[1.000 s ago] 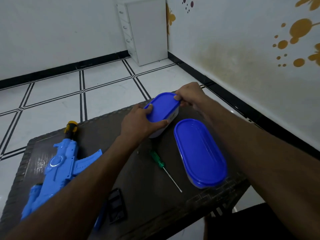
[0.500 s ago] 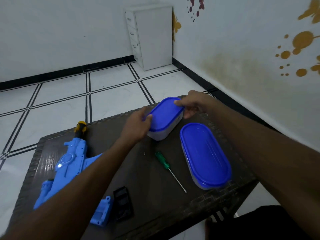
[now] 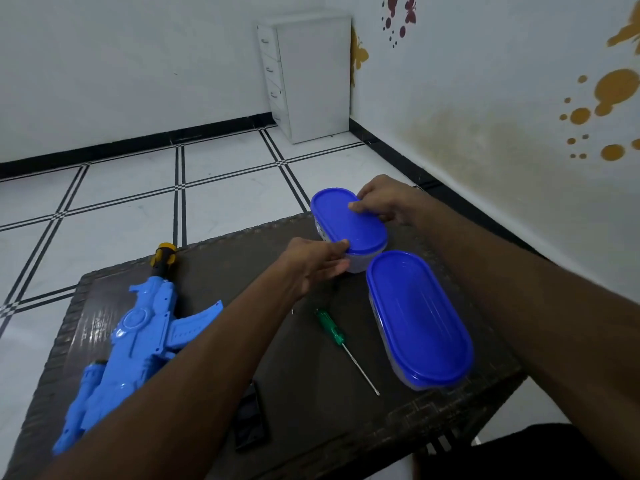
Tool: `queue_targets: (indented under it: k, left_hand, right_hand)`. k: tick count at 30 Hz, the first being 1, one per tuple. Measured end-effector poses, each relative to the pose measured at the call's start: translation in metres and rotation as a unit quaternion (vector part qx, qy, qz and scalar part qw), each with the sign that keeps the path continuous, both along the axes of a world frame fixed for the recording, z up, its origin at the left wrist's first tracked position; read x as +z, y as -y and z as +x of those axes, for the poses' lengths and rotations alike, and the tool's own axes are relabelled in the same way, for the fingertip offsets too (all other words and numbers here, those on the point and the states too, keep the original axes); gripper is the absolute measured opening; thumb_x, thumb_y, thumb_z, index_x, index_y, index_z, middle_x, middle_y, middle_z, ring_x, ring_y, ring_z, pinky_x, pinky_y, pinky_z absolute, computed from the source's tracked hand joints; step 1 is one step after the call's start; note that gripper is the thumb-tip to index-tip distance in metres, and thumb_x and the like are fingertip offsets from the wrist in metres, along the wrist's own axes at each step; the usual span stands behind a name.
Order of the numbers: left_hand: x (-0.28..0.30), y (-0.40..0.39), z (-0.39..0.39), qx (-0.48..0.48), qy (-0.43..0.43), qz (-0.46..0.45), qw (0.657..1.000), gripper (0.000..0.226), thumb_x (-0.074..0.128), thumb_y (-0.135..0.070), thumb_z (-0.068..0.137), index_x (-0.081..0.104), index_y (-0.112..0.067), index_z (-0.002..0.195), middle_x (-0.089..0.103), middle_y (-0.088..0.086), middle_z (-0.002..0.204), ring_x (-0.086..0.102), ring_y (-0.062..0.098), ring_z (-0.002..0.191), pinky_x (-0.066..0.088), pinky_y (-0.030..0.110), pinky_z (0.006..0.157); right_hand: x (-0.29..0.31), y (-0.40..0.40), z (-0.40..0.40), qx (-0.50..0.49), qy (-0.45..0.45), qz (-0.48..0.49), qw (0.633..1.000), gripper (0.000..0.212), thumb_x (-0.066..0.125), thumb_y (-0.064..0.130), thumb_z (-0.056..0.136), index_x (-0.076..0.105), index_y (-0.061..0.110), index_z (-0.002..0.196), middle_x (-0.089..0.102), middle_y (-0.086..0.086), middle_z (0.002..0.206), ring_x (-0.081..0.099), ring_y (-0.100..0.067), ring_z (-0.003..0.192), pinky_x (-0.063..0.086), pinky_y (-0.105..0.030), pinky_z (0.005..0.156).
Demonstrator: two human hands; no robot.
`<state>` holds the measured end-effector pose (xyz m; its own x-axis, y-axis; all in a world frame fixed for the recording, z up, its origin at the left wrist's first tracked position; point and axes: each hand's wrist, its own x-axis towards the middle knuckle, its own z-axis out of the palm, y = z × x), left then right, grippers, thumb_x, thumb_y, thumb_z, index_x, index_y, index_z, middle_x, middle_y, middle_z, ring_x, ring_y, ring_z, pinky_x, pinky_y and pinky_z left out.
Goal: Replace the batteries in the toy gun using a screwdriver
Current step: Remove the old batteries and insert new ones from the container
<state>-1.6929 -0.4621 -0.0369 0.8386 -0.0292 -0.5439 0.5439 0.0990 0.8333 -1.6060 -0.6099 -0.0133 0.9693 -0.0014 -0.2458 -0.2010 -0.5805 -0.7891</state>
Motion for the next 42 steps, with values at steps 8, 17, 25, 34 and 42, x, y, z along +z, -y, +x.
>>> queue_targets:
  k: [8,17,25,34,42]
  left_hand:
    - [-0.003,0.018,0.015,-0.012,-0.007,-0.002,1.000,0.039,0.077,-0.011,0.078,0.063,0.004,0.111,0.070,0.016,0.093,0.069,0.016,0.066,0.059,0.024,0.055]
    - [-0.005,0.024,0.018,0.000,-0.032,-0.004,0.999,0.017,0.070,-0.004,0.083,0.064,-0.001,0.099,0.067,0.011,0.086,0.066,0.015,0.068,0.059,0.024,0.056]
    - [-0.003,0.012,-0.013,0.022,0.032,0.025,0.999,0.029,0.078,-0.016,0.078,0.069,0.004,0.097,0.072,0.014,0.086,0.068,0.016,0.067,0.057,0.022,0.052]
    - [0.015,-0.045,-0.066,-0.032,0.209,0.165,0.963,0.003,0.068,-0.006,0.086,0.067,-0.006,0.083,0.069,0.008,0.073,0.065,0.015,0.066,0.058,0.026,0.061]
    - [0.013,-0.085,-0.112,-0.062,0.294,0.278,0.912,0.003,0.068,-0.010,0.086,0.070,-0.010,0.089,0.072,0.009,0.078,0.070,0.017,0.070,0.061,0.037,0.073]
  right_hand:
    - [-0.009,0.025,0.016,-0.049,-0.020,0.014,0.999,0.020,0.064,0.003,0.089,0.069,-0.004,0.106,0.071,-0.020,0.106,0.071,-0.031,0.091,0.058,-0.040,0.078]
    - [-0.017,0.016,0.024,-0.108,0.007,-0.007,0.994,0.019,0.063,0.000,0.083,0.066,-0.006,0.100,0.070,-0.018,0.094,0.067,-0.027,0.076,0.052,-0.032,0.062]
    - [-0.016,0.008,-0.011,-0.093,0.147,-0.189,0.967,0.023,0.058,0.026,0.095,0.070,0.010,0.105,0.071,-0.009,0.104,0.066,-0.029,0.094,0.051,-0.033,0.072]
    - [0.013,-0.014,-0.086,-0.001,0.254,-0.221,0.942,0.022,0.056,0.008,0.090,0.071,0.019,0.101,0.067,0.000,0.110,0.063,-0.019,0.101,0.045,-0.027,0.074]
    - [0.023,0.000,-0.147,0.096,0.106,-0.384,0.912,0.055,0.062,0.057,0.084,0.057,0.023,0.126,0.056,-0.008,0.130,0.055,-0.029,0.116,0.048,-0.043,0.097]
